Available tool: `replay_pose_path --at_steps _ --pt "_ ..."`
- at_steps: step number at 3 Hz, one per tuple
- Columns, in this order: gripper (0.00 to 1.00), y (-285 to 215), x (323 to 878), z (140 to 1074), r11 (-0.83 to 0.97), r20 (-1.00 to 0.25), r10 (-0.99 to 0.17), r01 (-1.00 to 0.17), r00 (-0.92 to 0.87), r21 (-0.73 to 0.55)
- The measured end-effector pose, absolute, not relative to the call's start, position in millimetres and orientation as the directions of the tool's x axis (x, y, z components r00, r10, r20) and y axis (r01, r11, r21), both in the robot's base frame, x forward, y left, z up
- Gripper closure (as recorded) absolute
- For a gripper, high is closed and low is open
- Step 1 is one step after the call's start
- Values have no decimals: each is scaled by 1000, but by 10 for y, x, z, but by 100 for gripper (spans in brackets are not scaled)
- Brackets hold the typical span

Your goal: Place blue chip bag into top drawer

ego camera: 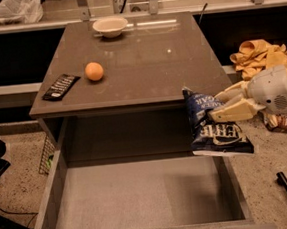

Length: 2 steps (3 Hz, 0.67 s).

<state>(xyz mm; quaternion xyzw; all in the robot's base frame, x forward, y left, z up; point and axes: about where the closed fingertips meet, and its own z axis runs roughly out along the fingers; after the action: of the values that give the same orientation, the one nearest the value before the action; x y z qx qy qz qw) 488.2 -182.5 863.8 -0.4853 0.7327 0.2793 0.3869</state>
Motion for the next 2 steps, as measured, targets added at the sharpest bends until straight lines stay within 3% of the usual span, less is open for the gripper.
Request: replay_pose_path --at_steps 2 --pt "100 -650 4951 8011 259 -823 -511 -958 -247 127"
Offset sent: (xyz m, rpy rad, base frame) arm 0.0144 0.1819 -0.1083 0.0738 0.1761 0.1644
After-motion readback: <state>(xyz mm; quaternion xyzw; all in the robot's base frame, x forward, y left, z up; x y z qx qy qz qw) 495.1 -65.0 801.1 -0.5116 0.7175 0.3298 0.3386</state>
